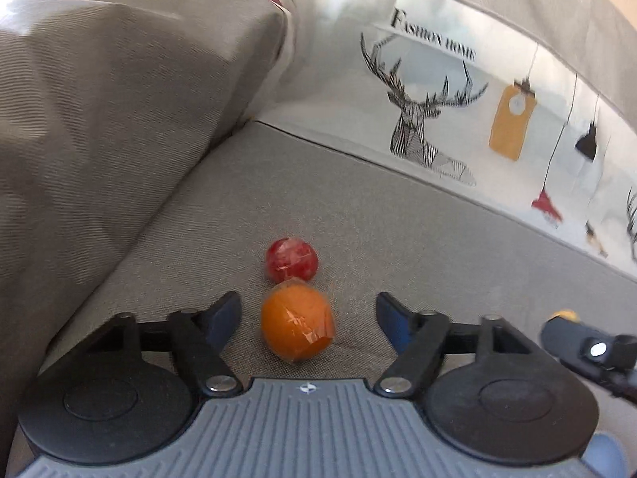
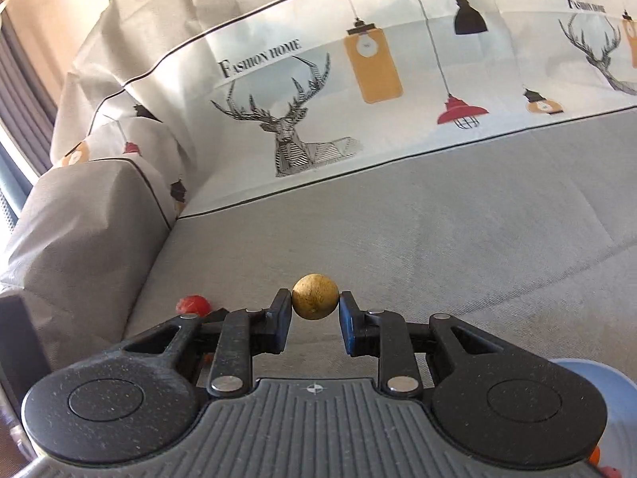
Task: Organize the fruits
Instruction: 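Carry the wrapped orange and yellow fruit over the plate with both tools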
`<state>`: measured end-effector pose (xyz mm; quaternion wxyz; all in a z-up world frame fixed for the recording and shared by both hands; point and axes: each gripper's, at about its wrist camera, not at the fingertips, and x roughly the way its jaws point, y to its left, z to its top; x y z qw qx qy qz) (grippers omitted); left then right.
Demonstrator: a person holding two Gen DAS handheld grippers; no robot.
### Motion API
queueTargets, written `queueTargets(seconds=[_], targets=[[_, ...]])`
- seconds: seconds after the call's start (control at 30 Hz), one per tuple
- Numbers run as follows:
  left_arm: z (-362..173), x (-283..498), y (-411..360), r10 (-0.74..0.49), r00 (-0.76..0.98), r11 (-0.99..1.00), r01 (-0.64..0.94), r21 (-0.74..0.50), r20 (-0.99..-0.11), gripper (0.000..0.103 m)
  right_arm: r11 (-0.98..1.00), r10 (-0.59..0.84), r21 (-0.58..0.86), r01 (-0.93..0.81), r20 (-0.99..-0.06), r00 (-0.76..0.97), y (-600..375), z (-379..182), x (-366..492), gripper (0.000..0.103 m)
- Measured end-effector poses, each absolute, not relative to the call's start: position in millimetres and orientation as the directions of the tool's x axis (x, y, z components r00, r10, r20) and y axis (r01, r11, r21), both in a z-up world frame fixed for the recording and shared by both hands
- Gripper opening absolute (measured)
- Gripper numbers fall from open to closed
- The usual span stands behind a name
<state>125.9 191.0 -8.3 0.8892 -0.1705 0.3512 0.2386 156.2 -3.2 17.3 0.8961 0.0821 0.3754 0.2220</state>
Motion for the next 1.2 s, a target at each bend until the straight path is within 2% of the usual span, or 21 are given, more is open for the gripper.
queueTargets(seconds=[0.03, 0.07, 0.37, 0.6, 0.83, 0.97, 1.1, 1.2], targets=[[-8.5, 126.0, 188.7, 0.325, 0.637, 0.834, -0.542, -0.107, -0.699, 0.058, 0.890, 0.455, 0.312, -0.333, -0.638, 0.621, -4.4, 16.8, 156.3, 0.027], [-8.3, 125.5, 187.2, 0.334, 0.633, 0.839, -0.538, -0.086, -0.698, 0.041, 0.892, 0.452, 0.309, -0.330, -0.638, 0.623, -3.7, 16.3, 158.6, 0.027], [17.8, 94.0, 179.6, 0.283, 0.685, 0.837, -0.518, -0.177, -0.671, 0.041, 0.888, 0.459, 0.297, -0.351, -0.584, 0.670, -13.2, 30.1, 149.1, 0.027], [46.6, 49.4, 139.1, 0.181, 0.744, 0.886, -0.408, -0.222, -0.644, 0.041, 0.886, 0.463, 0.266, -0.379, -0.531, 0.710, -40.0, 59.1, 123.7, 0.027], [72.4, 2.1, 95.4, 0.120, 0.811, 0.916, -0.313, -0.251, -0.573, 0.041, 0.865, 0.502, 0.264, -0.427, -0.485, 0.716, -94.4, 82.5, 73.6, 0.027], [73.9, -19.2, 71.7, 0.068, 0.829, 0.934, -0.248, -0.256, -0.555, 0.041, 0.866, 0.499, 0.264, -0.424, -0.467, 0.729, -129.3, 84.0, 45.6, 0.027], [71.3, -33.6, 61.7, -0.024, 0.845, 0.922, -0.188, -0.338, -0.534, 0.041, 0.866, 0.500, 0.277, -0.416, -0.453, 0.738, -158.3, 72.8, 20.7, 0.027], [72.5, -37.5, 58.6, -0.031, 0.855, 0.926, -0.171, -0.338, -0.518, 0.041, 0.869, 0.494, 0.275, -0.411, -0.456, 0.740, -174.2, 57.2, 8.7, 0.027]])
